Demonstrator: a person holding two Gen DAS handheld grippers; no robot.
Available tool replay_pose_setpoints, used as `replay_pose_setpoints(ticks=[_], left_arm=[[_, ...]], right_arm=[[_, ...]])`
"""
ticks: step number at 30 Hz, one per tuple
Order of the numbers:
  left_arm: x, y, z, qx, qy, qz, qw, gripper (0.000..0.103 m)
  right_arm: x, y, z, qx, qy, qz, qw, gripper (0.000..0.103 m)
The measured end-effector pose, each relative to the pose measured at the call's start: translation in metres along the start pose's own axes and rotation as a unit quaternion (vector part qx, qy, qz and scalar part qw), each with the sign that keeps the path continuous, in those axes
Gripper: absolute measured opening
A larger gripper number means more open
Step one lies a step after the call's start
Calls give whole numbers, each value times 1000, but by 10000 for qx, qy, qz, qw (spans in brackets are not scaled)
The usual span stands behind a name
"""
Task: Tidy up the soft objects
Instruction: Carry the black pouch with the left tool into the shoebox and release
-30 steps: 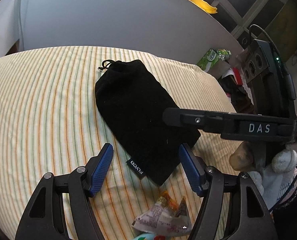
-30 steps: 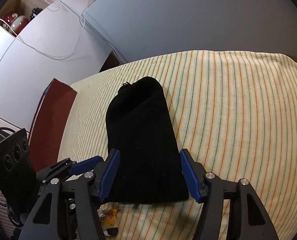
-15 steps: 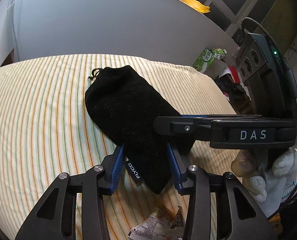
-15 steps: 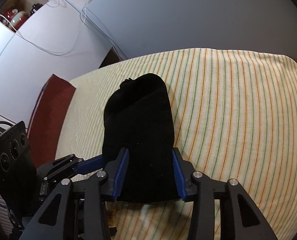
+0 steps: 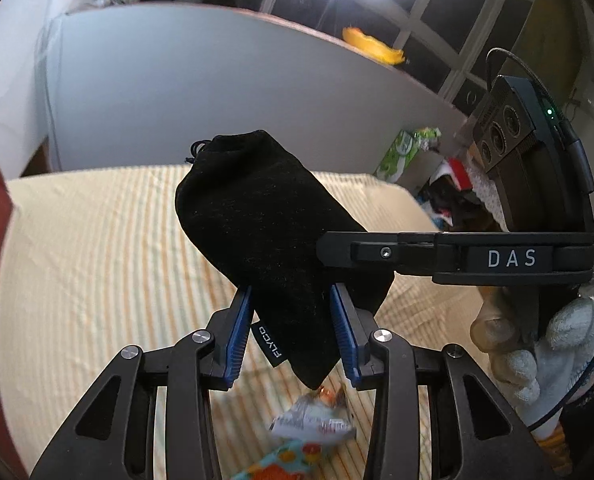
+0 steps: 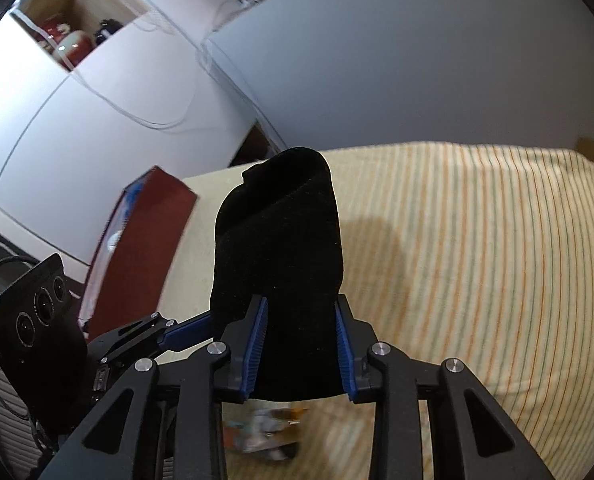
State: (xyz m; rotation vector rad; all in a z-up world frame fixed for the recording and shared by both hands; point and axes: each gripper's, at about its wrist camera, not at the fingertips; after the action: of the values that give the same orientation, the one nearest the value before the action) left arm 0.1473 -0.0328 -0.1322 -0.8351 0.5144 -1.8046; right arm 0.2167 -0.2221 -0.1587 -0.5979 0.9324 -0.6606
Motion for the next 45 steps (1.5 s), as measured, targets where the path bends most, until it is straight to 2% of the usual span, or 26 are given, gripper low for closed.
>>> replay_pose_setpoints(ticks=[9,21,28,36,44,45], left_arm=[[-42,-82,3,618,-178,301,9975,37],[-109,-156,-15,1038,-561,900,9889,37],[-151,-183,-36,1062,-798,1238,9834,37],[-191,-200,-59,935,-1045,1550,9779,37],[-202,-203,-72,875,-1130,1751,9741,37],[-204,-203,-72,875,-1122,1818,9730,34]], right_arm=[[-87,-6,10,132,-668,210,9975,28],[-197,34,18,-55,-1421,591,9881,28],[-251,77,13,-309,-1676,747,9825,28],[-286,123,1,-640,-1834,818,9775,28],[-309,156,-8,-822,-1923,752,9750,28],[-309,158,-8,-834,-1923,730,9751,28]])
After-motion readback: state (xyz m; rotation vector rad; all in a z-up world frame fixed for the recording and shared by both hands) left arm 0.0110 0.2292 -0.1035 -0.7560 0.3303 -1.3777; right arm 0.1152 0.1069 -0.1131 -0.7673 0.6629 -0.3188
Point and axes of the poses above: each gripper's, at about its wrist camera, not at the fingertips, and y roughly the way its jaws point, x to its right, z to its top, and after that the axes turned 4 degrees about z, right-handed
